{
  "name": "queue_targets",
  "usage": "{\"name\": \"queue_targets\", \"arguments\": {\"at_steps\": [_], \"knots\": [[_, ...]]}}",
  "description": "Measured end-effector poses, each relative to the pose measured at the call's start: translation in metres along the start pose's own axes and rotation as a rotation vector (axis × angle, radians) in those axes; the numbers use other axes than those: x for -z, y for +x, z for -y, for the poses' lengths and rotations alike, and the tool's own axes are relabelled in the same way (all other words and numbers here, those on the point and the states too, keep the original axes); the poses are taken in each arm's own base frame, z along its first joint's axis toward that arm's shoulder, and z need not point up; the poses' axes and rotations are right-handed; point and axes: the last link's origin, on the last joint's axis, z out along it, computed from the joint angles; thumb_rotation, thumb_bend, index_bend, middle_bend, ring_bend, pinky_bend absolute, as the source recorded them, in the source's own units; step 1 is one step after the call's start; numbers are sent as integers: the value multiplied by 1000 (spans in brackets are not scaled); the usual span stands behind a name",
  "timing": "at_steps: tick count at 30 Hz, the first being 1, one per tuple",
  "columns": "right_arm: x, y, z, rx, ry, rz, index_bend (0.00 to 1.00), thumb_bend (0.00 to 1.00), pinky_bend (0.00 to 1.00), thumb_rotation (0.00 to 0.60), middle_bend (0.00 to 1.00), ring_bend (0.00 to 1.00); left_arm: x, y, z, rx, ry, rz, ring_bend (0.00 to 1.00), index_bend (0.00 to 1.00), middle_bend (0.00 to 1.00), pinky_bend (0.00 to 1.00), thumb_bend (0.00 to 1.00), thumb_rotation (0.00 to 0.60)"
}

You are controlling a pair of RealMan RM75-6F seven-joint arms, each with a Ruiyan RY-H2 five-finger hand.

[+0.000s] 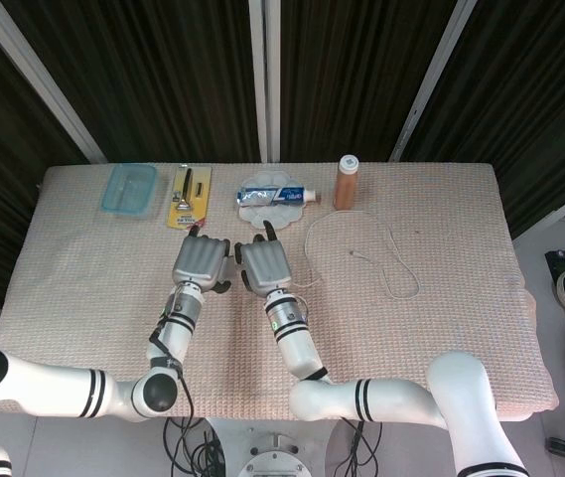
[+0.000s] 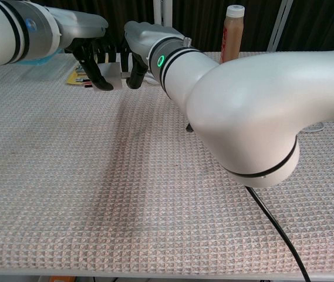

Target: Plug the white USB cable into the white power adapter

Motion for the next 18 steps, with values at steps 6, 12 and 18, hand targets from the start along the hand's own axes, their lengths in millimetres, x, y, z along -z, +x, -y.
{"name": "queue_targets", "arguments": {"at_steps": [6,12,18], "knots": [[0,0,-1,-5,-4,0,563,338,29,600,533,286,0,-1,-1,1,-2,4,346,521,550,136,202,518],[1,1,-7,-10,-15,0,465,233,29,600,511,281,0,-1,2,3,3,5,346,521,550,136,202,518],[2,2,-11,-10,-19,2,452,229,29,600,510,281,1,-1,3,2,-2,4,346,521,550,136,202,518]]}}
